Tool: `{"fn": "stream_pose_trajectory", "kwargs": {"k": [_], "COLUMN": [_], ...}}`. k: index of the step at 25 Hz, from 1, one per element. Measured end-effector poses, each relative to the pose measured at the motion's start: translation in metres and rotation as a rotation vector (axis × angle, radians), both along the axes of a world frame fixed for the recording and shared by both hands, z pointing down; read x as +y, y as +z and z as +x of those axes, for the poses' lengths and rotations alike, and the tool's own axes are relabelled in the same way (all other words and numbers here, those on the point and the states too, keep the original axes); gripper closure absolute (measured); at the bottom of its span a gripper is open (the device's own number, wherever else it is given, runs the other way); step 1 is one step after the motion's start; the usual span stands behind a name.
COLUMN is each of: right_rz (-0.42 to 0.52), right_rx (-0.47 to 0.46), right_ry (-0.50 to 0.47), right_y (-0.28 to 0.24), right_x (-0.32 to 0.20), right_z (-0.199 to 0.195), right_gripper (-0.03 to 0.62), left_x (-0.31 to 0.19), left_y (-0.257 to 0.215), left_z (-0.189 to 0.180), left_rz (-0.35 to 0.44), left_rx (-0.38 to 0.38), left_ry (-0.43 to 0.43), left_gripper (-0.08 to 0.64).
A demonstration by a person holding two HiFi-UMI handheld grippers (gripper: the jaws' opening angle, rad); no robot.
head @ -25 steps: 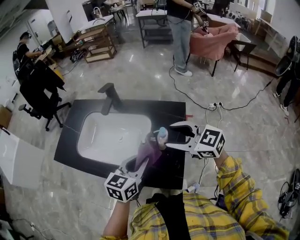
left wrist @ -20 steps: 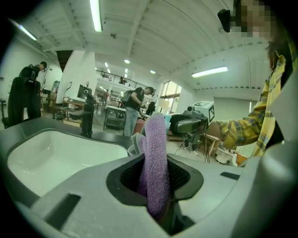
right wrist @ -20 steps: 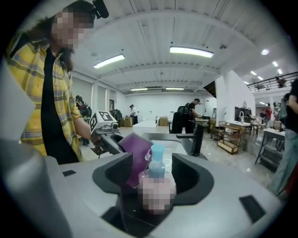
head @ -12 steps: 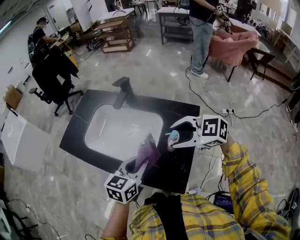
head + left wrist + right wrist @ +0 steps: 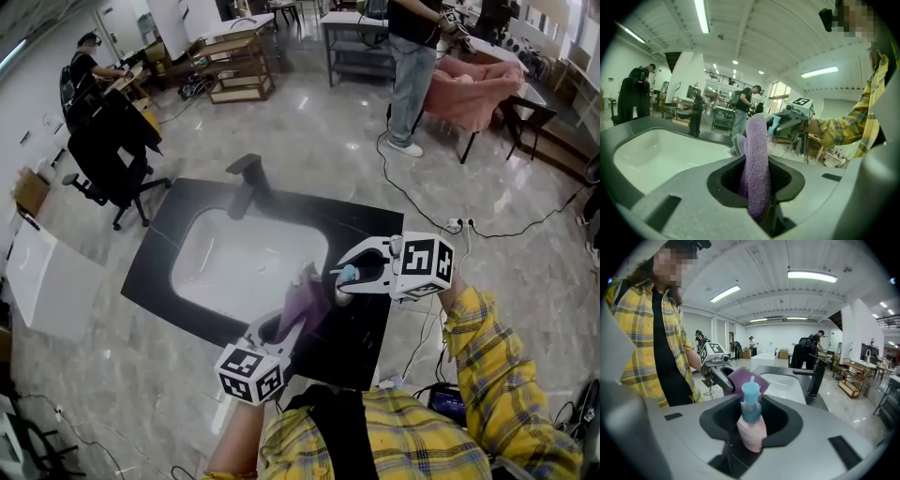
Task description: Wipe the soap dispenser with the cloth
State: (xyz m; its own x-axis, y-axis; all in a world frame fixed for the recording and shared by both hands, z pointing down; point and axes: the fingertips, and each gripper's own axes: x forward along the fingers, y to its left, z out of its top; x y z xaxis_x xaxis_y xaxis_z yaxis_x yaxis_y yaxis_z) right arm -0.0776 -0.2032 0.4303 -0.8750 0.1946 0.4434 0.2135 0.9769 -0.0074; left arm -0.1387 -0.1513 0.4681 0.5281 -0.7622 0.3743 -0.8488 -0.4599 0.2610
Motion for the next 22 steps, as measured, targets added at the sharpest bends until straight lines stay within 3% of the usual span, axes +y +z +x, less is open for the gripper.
{"fn": "stream_pose_trajectory", "kwargs": {"k": [11, 22], "right_rz": [0.001, -0.014], "right_rx": [-0.157, -0.216], "right_ry": [0.431, 0.885], "right_y": [-0.003, -0.003], "right_x": [-0.015, -0.030], "right_z": [-0.002, 0.002], "right_gripper": [0.472, 0.472], "left_x": [-0.011, -0.010], "left_y": [0.003, -0.004], "left_z": [0.002, -0.002], "left_rz": [0.002, 0.034], "left_rx": [0.010, 0.011], "left_ry": [-0.013, -0.010], "left_gripper": [0.480, 0.480]}}
